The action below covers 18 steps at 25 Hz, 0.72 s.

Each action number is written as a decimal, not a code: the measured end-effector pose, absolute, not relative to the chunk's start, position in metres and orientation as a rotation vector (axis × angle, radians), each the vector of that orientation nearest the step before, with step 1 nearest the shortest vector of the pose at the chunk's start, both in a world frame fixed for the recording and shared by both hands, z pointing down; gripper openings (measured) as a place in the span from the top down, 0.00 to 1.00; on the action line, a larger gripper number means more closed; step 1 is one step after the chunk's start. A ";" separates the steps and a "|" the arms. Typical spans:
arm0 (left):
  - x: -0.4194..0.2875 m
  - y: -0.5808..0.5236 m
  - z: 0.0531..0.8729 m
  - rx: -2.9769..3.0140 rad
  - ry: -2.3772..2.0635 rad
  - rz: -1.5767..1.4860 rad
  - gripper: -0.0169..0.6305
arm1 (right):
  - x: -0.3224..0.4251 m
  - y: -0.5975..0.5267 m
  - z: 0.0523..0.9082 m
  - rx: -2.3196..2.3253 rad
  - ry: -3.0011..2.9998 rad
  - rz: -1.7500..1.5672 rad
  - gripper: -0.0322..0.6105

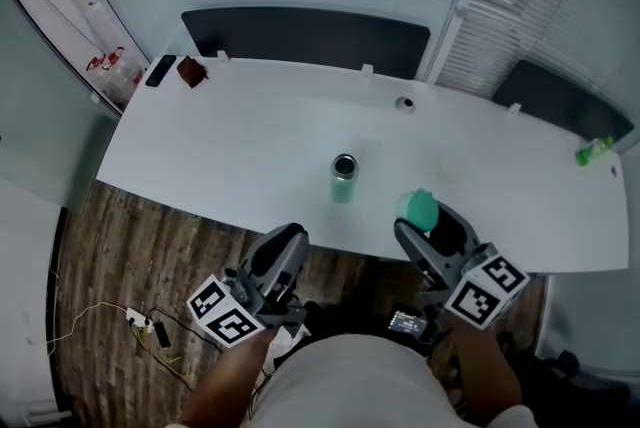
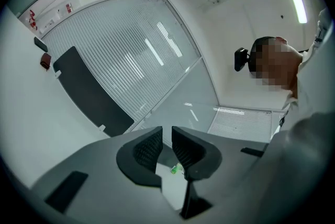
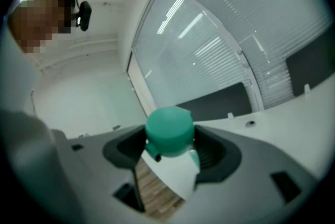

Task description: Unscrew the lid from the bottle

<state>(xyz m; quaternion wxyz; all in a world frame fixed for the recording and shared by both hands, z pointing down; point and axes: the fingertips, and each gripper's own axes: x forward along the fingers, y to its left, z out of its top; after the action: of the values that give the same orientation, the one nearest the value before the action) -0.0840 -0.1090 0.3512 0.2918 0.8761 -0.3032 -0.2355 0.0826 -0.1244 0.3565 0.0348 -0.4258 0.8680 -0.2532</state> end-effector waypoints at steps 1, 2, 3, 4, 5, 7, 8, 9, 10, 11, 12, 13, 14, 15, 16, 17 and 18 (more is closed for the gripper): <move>-0.085 -0.107 0.352 2.328 -0.804 -0.631 0.87 | 0.084 -0.122 0.358 -1.308 2.660 -0.789 0.48; -0.086 -0.105 0.353 2.320 -0.800 -0.635 0.87 | 0.086 -0.120 0.359 -1.307 2.651 -0.800 0.48; -0.087 -0.103 0.354 2.313 -0.798 -0.638 0.87 | 0.087 -0.119 0.360 -1.308 2.643 -0.811 0.48; -0.088 -0.102 0.354 2.307 -0.796 -0.642 0.87 | 0.089 -0.117 0.361 -1.308 2.636 -0.821 0.48; -0.088 -0.101 0.354 2.302 -0.795 -0.644 0.87 | 0.090 -0.116 0.362 -1.308 2.630 -0.830 0.48; -0.090 -0.098 0.354 2.300 -0.793 -0.644 0.87 | 0.091 -0.113 0.363 -1.308 2.621 -0.844 0.48; -0.090 -0.096 0.353 2.300 -0.792 -0.644 0.87 | 0.091 -0.111 0.364 -1.307 2.617 -0.850 0.48; -0.090 -0.094 0.353 2.301 -0.789 -0.645 0.87 | 0.091 -0.109 0.364 -1.304 2.613 -0.855 0.48; -0.090 -0.092 0.352 2.302 -0.787 -0.645 0.87 | 0.091 -0.107 0.365 -1.301 2.609 -0.861 0.48; -0.091 -0.090 0.352 2.302 -0.784 -0.646 0.87 | 0.091 -0.105 0.366 -1.297 2.604 -0.868 0.48; -0.091 -0.089 0.352 2.301 -0.780 -0.648 0.87 | 0.090 -0.103 0.367 -1.293 2.599 -0.874 0.48; -0.091 -0.087 0.352 2.299 -0.777 -0.649 0.87 | 0.090 -0.102 0.367 -1.289 2.593 -0.881 0.48; -0.091 -0.086 0.352 2.296 -0.773 -0.651 0.87 | 0.089 -0.101 0.368 -1.285 2.588 -0.888 0.48; -0.091 -0.085 0.352 2.291 -0.769 -0.654 0.87 | 0.089 -0.100 0.369 -1.281 2.582 -0.896 0.48; -0.090 -0.084 0.353 2.285 -0.764 -0.657 0.87 | 0.088 -0.099 0.370 -1.275 2.575 -0.905 0.48; -0.090 -0.083 0.354 2.280 -0.760 -0.660 0.87 | 0.088 -0.098 0.370 -1.270 2.567 -0.915 0.48; -0.090 -0.083 0.354 2.275 -0.757 -0.661 0.87 | 0.088 -0.097 0.371 -1.265 2.561 -0.924 0.48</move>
<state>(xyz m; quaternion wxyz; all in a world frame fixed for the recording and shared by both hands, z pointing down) -0.0895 -0.0826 0.3542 0.3215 0.8662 -0.2884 -0.2515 0.0884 -0.0973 0.3709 0.0697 -0.4203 0.8510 -0.3071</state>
